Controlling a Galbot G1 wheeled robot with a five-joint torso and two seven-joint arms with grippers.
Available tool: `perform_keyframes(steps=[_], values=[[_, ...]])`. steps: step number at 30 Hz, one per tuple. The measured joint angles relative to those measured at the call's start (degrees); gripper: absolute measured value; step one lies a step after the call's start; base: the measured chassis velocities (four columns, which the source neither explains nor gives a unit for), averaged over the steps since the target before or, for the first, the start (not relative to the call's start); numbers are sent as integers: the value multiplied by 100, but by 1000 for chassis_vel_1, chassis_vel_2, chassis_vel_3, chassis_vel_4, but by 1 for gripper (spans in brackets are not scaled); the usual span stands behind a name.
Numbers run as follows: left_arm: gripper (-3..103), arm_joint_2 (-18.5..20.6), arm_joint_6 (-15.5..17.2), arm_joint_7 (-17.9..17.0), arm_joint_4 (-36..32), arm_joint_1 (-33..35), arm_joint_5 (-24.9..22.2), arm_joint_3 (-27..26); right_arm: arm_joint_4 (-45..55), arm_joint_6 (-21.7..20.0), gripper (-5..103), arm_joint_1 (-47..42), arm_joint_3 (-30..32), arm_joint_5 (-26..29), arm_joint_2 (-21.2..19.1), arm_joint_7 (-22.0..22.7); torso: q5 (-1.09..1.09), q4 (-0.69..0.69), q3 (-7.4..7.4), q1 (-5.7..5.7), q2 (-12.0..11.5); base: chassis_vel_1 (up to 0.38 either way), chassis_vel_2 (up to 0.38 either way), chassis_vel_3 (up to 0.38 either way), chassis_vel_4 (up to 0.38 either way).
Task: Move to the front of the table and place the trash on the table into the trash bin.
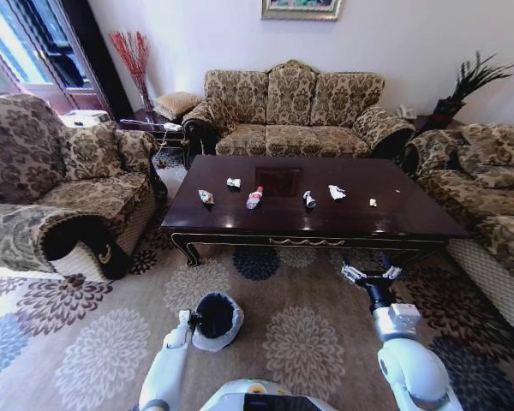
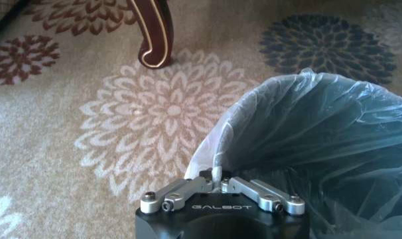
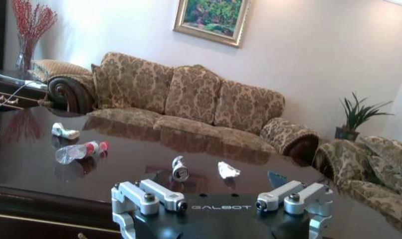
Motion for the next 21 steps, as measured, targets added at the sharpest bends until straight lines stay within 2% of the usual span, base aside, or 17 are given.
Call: perform_keyframes(steps=[21], values=[[0,1,0,-1,-1,0,1,0,0,0,100,0,0,0,0,-1,0,0,0,0,0,0,0,0,0]])
